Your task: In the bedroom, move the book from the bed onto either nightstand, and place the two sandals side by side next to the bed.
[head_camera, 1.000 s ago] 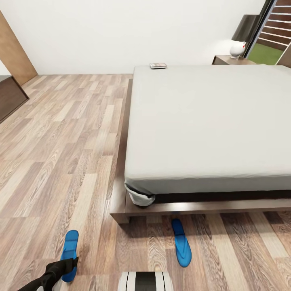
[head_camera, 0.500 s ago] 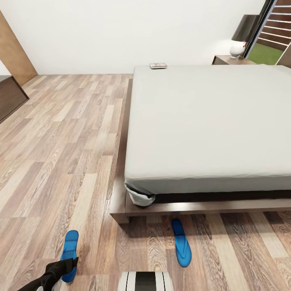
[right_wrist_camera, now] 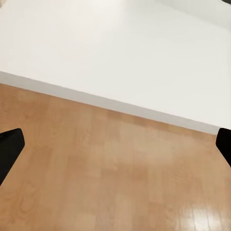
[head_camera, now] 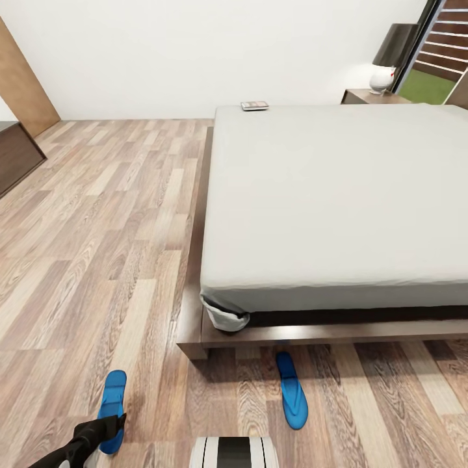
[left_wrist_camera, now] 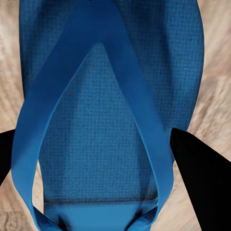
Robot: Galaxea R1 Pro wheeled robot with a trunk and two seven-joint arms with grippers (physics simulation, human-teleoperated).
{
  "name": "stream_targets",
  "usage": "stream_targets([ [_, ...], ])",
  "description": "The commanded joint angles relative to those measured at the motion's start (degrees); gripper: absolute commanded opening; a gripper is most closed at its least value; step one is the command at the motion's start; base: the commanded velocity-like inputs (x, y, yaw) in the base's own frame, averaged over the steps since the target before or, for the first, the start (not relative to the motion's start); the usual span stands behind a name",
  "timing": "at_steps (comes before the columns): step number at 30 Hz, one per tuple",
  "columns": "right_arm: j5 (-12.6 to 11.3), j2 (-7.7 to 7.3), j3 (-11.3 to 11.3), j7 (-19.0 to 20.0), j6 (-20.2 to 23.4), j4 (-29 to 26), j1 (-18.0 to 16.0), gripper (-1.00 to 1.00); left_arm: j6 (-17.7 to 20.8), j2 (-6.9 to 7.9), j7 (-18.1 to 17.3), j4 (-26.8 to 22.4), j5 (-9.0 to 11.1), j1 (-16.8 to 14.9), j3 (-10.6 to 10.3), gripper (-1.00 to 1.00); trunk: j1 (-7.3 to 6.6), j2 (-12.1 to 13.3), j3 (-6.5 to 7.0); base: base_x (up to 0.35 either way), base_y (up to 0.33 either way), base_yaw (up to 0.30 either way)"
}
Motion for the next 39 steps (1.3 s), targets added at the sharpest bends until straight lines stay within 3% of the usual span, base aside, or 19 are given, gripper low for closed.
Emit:
stream_targets([
  [1,-0.19,-0.01,0.23,-0.08,-0.09,0.05,-0.02,1.00,0.11,0.03,-0.26,-0.07,-0.17,0.00,-0.34,-1.00,-0.01,-0.01,-0.03,0.000,0.000,0.000],
  [39,0.15,0.00,0.27,1.19,-0.07,0.05,-0.02,1.00,0.02,0.07,-0.09,0.09,-0.17,0.05,-0.32,-1.00,-0.01,-0.01,-0.03,0.000,0.040,0.000],
])
